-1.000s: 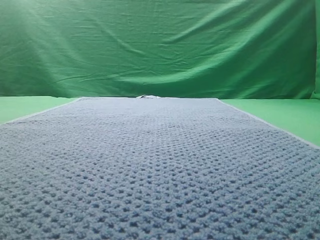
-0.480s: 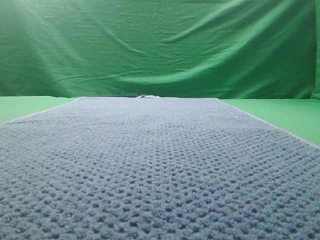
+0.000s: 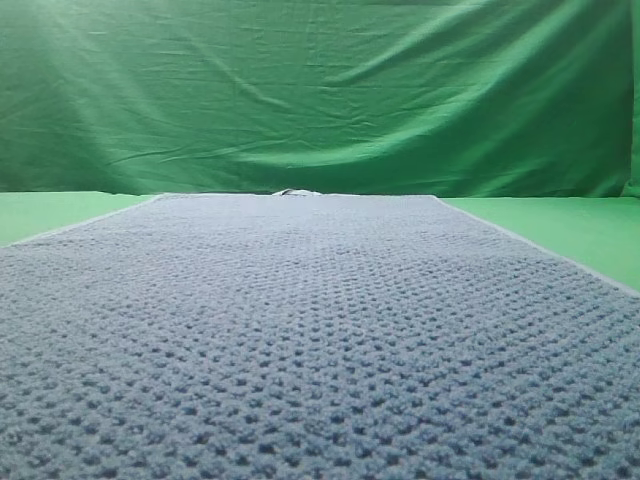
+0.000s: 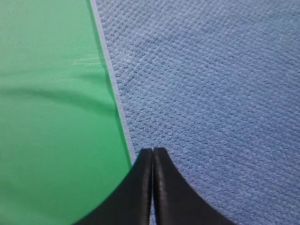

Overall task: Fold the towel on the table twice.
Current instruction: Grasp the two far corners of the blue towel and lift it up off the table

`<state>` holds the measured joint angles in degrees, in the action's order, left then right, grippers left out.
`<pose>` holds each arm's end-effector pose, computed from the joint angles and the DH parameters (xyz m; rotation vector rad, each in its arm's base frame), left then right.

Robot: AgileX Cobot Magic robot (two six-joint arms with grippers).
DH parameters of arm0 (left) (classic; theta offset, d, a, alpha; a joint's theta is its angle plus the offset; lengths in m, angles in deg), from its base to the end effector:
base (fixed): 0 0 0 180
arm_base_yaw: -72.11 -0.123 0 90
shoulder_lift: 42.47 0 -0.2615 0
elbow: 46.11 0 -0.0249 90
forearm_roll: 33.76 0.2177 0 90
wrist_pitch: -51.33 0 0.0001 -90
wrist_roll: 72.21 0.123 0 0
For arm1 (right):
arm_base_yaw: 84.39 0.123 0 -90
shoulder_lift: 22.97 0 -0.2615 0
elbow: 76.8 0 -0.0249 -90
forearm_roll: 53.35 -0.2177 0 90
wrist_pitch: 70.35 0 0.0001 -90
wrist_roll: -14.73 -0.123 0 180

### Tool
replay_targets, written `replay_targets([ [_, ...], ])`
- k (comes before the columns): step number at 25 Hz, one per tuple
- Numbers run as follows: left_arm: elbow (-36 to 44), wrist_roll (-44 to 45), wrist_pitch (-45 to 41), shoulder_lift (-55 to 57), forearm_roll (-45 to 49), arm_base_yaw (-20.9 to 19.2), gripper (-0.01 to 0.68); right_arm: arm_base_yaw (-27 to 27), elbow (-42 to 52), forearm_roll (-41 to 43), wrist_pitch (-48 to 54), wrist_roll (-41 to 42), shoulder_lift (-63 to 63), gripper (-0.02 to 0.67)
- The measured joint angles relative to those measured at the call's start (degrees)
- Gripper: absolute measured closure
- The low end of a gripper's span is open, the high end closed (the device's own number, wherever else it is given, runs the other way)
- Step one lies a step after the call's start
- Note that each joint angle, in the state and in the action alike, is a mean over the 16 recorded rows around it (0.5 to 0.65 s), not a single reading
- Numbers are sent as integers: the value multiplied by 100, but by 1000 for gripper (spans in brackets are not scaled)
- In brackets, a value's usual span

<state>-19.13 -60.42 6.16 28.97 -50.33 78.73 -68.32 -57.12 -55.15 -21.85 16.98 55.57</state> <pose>0.2050 -0.0489 0.2682 0.2283 2.4726 -0.3024 0.2245 0.0677 0.2700 -0.3909 2.5355 0.1301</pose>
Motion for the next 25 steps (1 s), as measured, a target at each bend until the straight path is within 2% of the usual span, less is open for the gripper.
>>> replay_targets([
  [9,-771,-198,151,1802,349,109,673,352,-1014,-1,41,-314,2048,643],
  [14,-1278,-200,325,2706,390,129,637,386,-1491,-9,-65,-379,2920,577],
  [17,-1547,-197,424,3175,360,131,553,386,-1695,-11,-166,-389,3277,490],
  [25,-1944,-186,722,3968,199,134,233,386,-1941,-16,-484,-397,3776,195],
])
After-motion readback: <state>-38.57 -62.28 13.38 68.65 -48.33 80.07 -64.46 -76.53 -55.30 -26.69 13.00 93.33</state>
